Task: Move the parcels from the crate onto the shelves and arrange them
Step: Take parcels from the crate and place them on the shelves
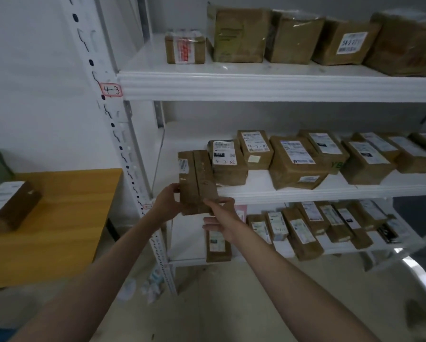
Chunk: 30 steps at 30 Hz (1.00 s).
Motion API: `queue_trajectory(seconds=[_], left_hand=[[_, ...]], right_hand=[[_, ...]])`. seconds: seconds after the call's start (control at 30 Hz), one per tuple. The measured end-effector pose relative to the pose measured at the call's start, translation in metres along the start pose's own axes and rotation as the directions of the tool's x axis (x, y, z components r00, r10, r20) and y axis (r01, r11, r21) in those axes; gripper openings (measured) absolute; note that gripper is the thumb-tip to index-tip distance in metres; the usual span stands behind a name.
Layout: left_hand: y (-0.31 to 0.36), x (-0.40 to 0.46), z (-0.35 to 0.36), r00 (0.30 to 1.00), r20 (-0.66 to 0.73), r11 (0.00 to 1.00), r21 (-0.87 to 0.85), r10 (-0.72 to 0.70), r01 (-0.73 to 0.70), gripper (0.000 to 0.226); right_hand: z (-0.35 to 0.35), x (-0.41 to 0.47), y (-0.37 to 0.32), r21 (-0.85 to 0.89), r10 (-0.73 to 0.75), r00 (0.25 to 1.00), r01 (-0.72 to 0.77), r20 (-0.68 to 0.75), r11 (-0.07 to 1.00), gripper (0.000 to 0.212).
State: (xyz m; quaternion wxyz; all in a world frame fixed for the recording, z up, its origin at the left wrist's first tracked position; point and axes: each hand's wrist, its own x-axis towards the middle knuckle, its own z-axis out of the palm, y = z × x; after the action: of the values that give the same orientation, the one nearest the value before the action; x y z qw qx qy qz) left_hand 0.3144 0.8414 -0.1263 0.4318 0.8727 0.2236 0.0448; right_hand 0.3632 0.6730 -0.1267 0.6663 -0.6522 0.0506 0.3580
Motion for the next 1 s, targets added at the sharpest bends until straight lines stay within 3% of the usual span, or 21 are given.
queue_trajectory(seconds=[0.23,0.53,0.63,0.77,0.9,1.0], left_hand=[[0.003,0.035,-0.005,0.998,0.064,0.999,0.044,-0.019,0.016,0.073],[0.006,0.004,0.000,0.960,0.060,0.958,0.104,-0.273,0.266,0.096],[0.012,-0.021,0.005,0.956,0.041,0.926,0.263,-0.292,0.272,0.094],[0.019,-0.064,0.017,0.940,0.082,0.869,0.415,-0.332,0.271,0.096],[0.028,-0.125,0.040,0.870,0.228,0.809,0.522,-0.437,0.269,0.098],[0.016,-0.175,0.058,0.873,0.174,0.769,0.571,-0.455,0.287,0.096]], right_hand=[[-0.015,0.019,-0.013,-0.196,0.012,1.000,-0.007,0.025,0.981,0.056],[-0.053,0.000,-0.030,-0.592,0.025,0.996,0.033,0.089,0.805,0.062],[-0.070,-0.013,-0.034,-0.755,0.008,0.991,0.096,0.133,0.649,0.060],[-0.091,-0.034,-0.032,-0.923,-0.045,0.977,0.212,0.209,0.321,0.069],[-0.102,-0.059,-0.017,-0.939,0.023,0.940,0.342,0.342,-0.027,0.072],[-0.097,-0.073,0.011,-0.889,0.093,0.905,0.424,0.414,-0.170,0.076]])
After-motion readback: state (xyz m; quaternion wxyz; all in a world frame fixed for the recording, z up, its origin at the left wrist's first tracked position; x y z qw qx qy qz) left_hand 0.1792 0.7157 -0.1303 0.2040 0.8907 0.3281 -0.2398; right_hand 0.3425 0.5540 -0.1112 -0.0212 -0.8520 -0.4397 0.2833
